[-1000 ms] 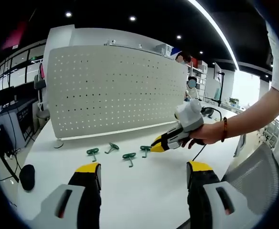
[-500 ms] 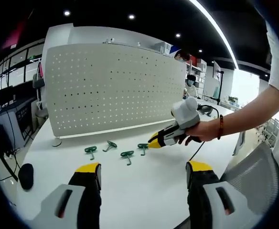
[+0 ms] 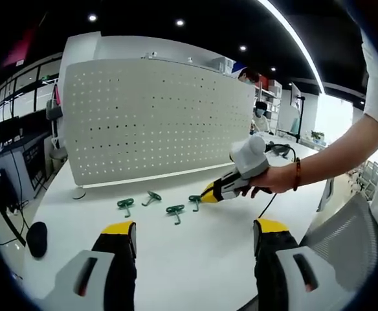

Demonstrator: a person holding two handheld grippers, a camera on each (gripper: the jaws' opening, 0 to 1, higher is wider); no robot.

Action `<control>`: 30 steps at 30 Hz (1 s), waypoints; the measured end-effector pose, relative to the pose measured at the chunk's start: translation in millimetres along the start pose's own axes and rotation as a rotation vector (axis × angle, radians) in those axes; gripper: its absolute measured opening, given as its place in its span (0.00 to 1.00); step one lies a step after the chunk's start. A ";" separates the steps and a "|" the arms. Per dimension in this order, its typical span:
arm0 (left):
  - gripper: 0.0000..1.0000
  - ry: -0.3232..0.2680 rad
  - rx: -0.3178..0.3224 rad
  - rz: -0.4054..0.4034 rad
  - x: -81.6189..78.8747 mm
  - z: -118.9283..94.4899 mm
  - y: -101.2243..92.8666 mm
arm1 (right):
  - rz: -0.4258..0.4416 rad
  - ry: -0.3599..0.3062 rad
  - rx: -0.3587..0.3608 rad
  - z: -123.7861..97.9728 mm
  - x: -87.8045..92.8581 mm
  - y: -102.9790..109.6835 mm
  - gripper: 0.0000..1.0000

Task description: Insert the hook assembly into the mounting plate slot until the hook locks in place.

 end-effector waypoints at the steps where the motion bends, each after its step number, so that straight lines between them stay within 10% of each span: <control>1: 0.76 0.000 0.001 0.001 -0.1 0.3 -0.1 | -0.018 0.005 0.003 0.0 -0.2 0.0 0.04; 30: 0.68 -0.064 0.030 -0.041 -14.1 10.7 -8.7 | -0.029 -0.129 0.094 -53.2 -39.5 10.1 0.00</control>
Point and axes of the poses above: the point that each gripper's makers call its tool centre point, and the gripper's own axes: z roughly forward along the fingers, y roughly to its left, x roughly out of its underside, the point moved 2 cm from there along -z, roughly backward along the fingers, and after that the axes turned 2 degrees about -x, right-handed, at the moved point
